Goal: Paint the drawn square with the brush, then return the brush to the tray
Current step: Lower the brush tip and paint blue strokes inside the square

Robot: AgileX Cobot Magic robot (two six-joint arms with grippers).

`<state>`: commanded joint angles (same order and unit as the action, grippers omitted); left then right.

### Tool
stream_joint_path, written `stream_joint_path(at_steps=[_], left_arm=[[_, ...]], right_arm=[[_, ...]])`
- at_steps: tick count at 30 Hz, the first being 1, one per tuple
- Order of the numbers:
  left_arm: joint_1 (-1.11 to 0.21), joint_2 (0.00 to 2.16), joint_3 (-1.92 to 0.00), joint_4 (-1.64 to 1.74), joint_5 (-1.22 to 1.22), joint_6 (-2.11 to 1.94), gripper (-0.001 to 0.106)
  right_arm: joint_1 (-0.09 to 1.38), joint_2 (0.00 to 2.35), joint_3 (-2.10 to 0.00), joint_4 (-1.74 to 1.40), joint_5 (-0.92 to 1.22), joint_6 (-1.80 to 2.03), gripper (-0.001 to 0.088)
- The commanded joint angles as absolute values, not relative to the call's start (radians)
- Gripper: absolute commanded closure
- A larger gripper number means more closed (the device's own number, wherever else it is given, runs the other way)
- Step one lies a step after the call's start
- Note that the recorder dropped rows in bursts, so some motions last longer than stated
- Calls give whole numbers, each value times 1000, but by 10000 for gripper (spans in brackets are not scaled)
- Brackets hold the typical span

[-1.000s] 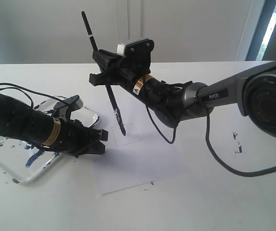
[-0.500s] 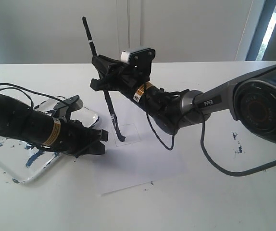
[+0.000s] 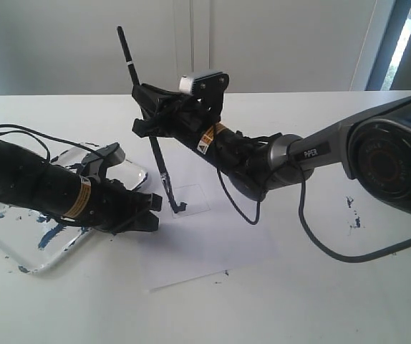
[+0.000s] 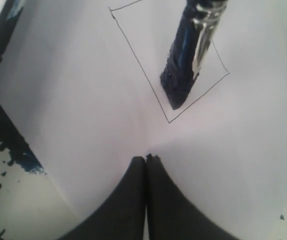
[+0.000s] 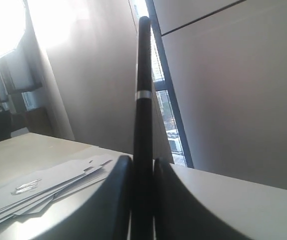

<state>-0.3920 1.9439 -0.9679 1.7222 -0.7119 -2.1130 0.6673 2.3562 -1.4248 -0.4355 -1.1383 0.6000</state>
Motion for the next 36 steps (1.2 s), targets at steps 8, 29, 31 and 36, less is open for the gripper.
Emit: stream_joint_path(at_steps=[8, 29, 31, 36], left_arm=[[-392, 1944, -968, 1722, -721, -2113, 1004], [-392, 1944, -968, 1722, -740, -2113, 1004], [-392, 1944, -968, 1722, -740, -2113, 1004], [-392, 1944, -968, 1722, -740, -2113, 1004]], right_arm=[[657, 2356, -1425, -446, -1077, 574, 868], [598, 2356, -1425, -490, -1029, 503, 868], [598, 2356, -1425, -490, -1018, 498, 868], [598, 2356, -1425, -488, -1002, 466, 868]])
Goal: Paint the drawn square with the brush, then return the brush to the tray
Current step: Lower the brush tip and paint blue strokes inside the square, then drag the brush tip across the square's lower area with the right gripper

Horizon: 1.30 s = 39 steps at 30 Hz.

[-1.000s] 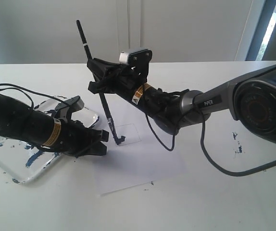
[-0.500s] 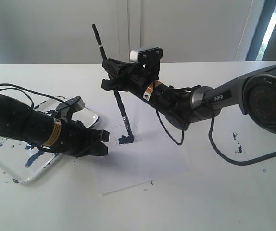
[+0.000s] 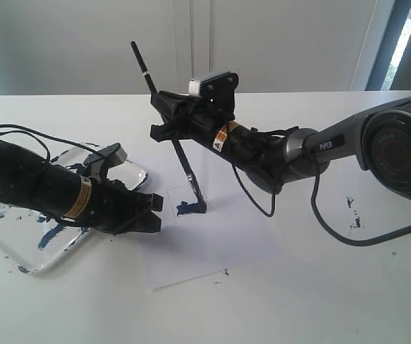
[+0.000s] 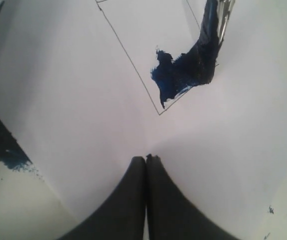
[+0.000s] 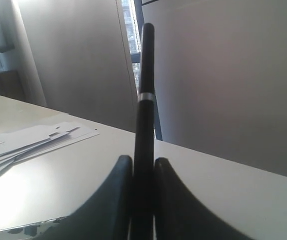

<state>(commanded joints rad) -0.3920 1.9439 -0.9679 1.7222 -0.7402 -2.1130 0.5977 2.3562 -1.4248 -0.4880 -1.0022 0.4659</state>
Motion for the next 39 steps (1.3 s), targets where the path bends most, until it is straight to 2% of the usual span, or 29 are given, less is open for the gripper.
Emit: stream_joint_path(at_steps=[23, 39], left_arm=[[-392, 1944, -968, 1722, -740, -2113, 1004], [-392, 1944, -968, 1719, -759, -2113, 1004]], right_arm=[[598, 2365, -1427, -490, -1061, 504, 868], [650, 2436, -1539, -494, -1051, 589, 868]])
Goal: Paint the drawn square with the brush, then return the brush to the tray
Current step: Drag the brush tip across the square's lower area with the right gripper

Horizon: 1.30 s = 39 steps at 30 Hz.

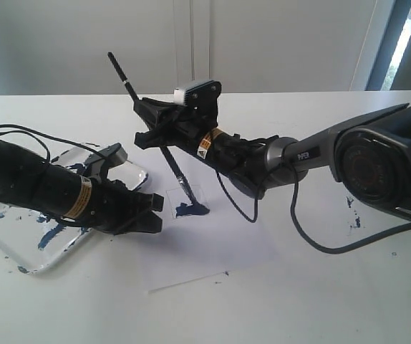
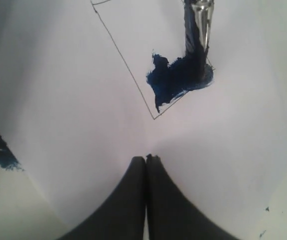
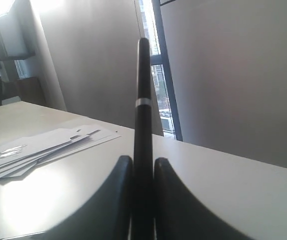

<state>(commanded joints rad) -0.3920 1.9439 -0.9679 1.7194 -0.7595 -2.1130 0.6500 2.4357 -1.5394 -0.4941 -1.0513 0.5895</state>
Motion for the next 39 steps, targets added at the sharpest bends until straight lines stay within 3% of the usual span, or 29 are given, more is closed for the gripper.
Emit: stream_joint_path(at_steps=[39], left_arm=[[-392, 1997, -923, 1744, -633, -2113, 1004]], right_arm=[[685, 2436, -1584, -500, -1006, 635, 868]])
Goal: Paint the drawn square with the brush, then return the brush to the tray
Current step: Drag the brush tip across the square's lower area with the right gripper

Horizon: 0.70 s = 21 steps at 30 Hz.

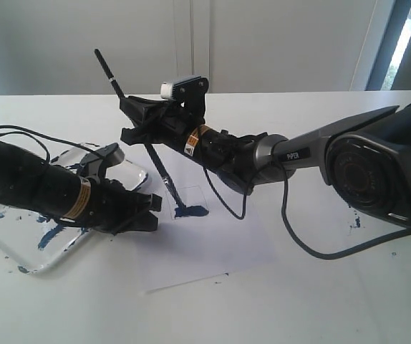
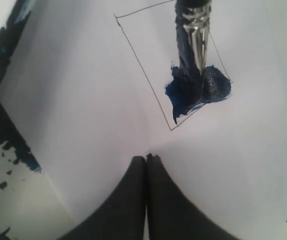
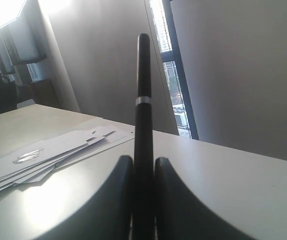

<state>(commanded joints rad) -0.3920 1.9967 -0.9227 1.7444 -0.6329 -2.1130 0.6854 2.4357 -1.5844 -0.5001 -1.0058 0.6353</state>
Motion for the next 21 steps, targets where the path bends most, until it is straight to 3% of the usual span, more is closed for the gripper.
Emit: stream_joint_path(at_steps=[21], left_arm=[[-392, 2066, -918, 1744, -720, -2113, 1004]], right_arm=[[678, 2438, -1665, -495, -914, 601, 868]])
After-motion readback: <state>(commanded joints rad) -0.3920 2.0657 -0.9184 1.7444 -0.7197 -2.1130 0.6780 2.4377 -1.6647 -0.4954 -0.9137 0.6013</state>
